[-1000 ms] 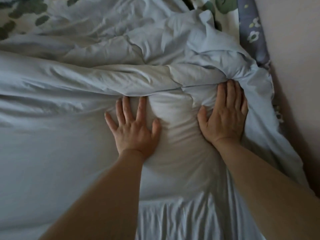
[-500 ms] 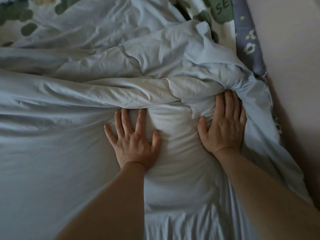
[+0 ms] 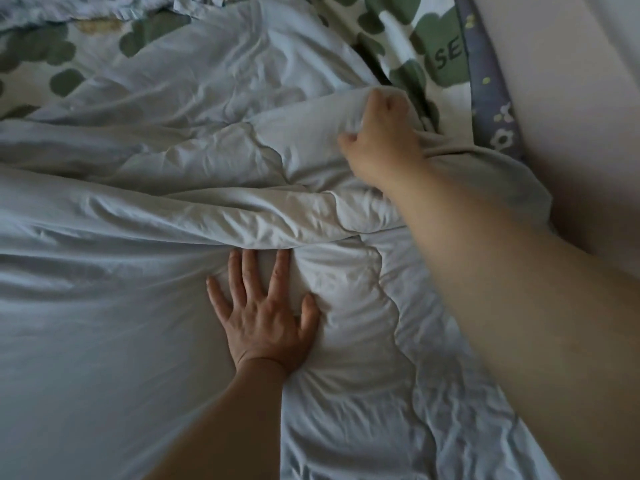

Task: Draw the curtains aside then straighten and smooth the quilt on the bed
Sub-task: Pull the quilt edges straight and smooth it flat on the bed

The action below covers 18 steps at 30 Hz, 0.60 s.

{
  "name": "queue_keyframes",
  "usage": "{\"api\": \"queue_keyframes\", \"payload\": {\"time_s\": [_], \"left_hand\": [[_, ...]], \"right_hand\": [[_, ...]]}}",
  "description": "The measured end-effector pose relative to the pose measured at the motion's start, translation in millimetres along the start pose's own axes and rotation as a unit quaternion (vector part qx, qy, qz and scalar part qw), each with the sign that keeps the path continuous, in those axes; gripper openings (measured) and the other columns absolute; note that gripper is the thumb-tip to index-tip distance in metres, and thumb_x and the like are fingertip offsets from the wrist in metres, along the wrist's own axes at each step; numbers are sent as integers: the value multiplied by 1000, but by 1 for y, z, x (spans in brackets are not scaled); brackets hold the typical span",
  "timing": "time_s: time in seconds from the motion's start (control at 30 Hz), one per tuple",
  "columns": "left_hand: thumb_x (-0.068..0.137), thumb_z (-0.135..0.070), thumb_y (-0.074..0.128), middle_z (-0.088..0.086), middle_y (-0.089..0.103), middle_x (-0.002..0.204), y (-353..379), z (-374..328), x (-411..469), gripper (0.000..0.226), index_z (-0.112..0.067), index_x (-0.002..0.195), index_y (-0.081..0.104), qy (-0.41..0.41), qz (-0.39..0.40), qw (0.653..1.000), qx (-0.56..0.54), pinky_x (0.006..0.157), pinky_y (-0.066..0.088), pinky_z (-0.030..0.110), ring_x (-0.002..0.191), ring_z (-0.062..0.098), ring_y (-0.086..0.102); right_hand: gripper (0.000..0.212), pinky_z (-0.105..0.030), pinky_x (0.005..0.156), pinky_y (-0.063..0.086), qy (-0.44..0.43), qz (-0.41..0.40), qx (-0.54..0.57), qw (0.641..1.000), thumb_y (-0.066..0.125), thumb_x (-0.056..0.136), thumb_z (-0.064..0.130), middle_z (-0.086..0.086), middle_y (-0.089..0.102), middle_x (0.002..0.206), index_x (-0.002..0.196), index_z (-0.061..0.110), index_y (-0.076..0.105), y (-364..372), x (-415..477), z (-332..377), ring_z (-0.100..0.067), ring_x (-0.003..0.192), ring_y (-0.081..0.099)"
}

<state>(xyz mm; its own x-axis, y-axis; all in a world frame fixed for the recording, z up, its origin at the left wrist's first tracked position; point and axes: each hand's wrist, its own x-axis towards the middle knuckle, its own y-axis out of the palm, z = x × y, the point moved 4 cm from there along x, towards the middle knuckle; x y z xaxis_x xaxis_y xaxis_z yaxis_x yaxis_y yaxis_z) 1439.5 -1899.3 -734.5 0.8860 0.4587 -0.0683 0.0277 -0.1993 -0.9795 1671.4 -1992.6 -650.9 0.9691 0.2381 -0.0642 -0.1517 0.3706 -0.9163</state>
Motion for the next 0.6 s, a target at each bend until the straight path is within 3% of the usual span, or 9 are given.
{"api": "queue_keyframes", "payload": {"time_s": [0.07, 0.1, 0.17, 0.23, 0.33, 0.47, 0.57, 0.6], "left_hand": [[74, -60, 38, 16, 27, 153, 0, 0, 1, 76, -34, 145, 32, 1, 0, 1000, -1, 113, 4, 60, 144, 32, 17], [74, -60, 38, 16, 27, 153, 0, 1, 2, 76, -35, 145, 32, 1, 2, 1000, -2, 113, 4, 60, 144, 32, 17], [74, -60, 39, 15, 27, 153, 0, 1, 3, 76, -35, 145, 31, 2, 6, 1000, -2, 113, 4, 59, 144, 31, 16], [74, -59, 40, 14, 26, 154, -1, 2, 2, 77, -36, 146, 29, 2, 6, 1000, -3, 114, 4, 59, 145, 31, 16], [73, -58, 41, 10, 25, 155, -4, 1, 2, 78, -36, 147, 29, 11, 6, 1000, -7, 113, 7, 59, 144, 30, 18], [73, -58, 43, 8, 29, 154, -4, 0, 3, 78, -35, 147, 32, 20, 9, 1000, -6, 112, 9, 59, 143, 29, 22], [73, -58, 44, 8, 29, 154, -4, 0, 5, 78, -35, 147, 32, 21, 14, 1000, -5, 112, 8, 59, 143, 29, 22], [73, -58, 44, 8, 28, 154, -2, 1, 5, 78, -35, 147, 32, 19, 20, 1000, -2, 112, 8, 59, 143, 29, 22]], "right_hand": [[92, -37, 103, 36, 51, 87, 2, 995, 63, 86, 40, -20, 13, 154, 150, 8, 4, 10, 10, 2, -32, 134, 35], [97, -37, 103, 37, 56, 101, -2, 993, 67, 83, 39, -18, 18, 154, 150, 9, 4, 15, 11, 4, -32, 134, 37], [75, -38, 96, 40, 40, 74, -36, 996, 65, 86, 38, -13, 42, 143, 144, 10, 26, 19, 12, 1, -31, 126, 47], [44, -35, 92, 40, 27, -30, -26, 999, 57, 92, 35, -11, 54, 130, 127, 11, 47, -1, 15, -4, -30, 119, 52], [39, -28, 97, 29, 81, -149, 13, 985, 48, 97, 30, -12, 48, 138, 131, 10, 46, -59, 37, -35, -27, 129, 43], [48, -13, 99, 25, 164, -161, 111, 967, 41, 101, 26, -8, 36, 148, 144, 7, 29, -60, 75, -72, -19, 137, 35], [57, -28, 106, 27, 199, -169, 66, 963, 45, 95, 26, -18, 28, 148, 143, 3, 26, -30, 70, -52, -28, 135, 33], [61, -30, 106, 28, 174, -171, 51, 968, 47, 93, 28, -20, 24, 148, 143, 2, 25, -21, 62, -41, -31, 135, 32]]}}
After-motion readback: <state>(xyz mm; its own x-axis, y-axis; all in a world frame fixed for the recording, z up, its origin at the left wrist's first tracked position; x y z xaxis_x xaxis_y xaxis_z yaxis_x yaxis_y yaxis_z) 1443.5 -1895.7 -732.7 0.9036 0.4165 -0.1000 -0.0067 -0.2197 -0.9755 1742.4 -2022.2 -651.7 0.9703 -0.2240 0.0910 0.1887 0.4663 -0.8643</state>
